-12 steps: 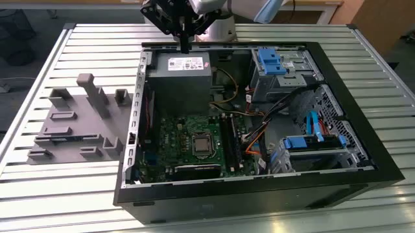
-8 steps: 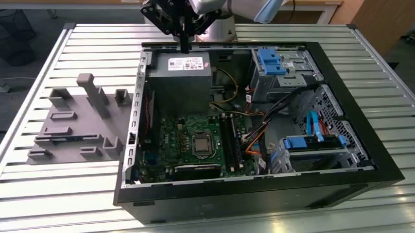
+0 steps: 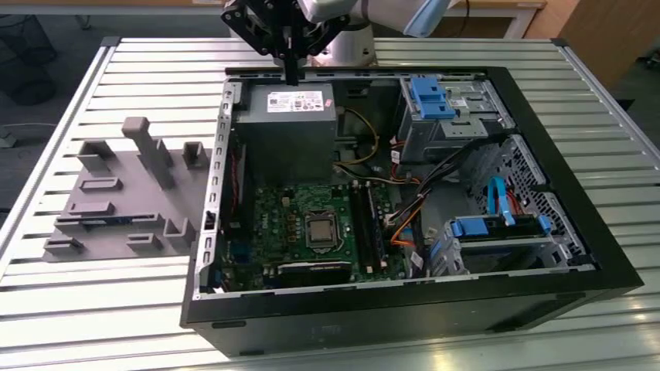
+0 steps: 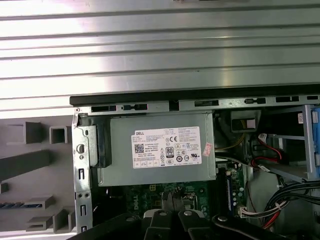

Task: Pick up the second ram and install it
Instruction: 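Reach for the second ram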

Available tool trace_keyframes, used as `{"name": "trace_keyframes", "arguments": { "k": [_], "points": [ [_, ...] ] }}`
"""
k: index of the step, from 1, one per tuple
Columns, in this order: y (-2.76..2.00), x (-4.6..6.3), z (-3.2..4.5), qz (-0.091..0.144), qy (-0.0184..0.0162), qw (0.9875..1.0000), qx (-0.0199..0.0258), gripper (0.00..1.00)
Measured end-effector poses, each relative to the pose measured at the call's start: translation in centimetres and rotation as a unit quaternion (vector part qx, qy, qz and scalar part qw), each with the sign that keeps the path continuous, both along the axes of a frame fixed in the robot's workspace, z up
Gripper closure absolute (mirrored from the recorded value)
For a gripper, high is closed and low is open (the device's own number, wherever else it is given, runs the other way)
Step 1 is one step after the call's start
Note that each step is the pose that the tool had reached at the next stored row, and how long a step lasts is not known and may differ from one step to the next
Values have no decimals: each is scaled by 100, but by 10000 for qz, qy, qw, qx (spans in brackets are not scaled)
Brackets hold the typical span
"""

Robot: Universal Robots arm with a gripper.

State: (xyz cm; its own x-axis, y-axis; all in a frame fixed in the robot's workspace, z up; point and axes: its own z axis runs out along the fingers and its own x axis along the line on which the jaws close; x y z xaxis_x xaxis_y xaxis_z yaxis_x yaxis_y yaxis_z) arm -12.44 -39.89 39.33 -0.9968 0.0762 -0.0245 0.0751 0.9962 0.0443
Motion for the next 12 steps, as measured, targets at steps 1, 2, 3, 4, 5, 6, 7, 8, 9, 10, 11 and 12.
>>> {"name": "trace_keyframes", "arguments": {
  "k": [1,2,3,4,5,6,7,8,9,10,11,12],
  "points": [
    [0,-4,0,0,0,10000,0,89],
    [0,-8,0,0,0,10000,0,89],
    [0,-11,0,0,0,10000,0,89],
    [0,-15,0,0,0,10000,0,89],
    [0,-19,0,0,0,10000,0,89],
    [0,-24,0,0,0,10000,0,89],
    [0,-28,0,0,0,10000,0,89],
    [0,-33,0,0,0,10000,0,89],
    [0,-38,0,0,0,10000,0,89],
    [0,-43,0,0,0,10000,0,89],
    [0,-47,0,0,0,10000,0,89],
    [0,-51,0,0,0,10000,0,89]
  ]
}}
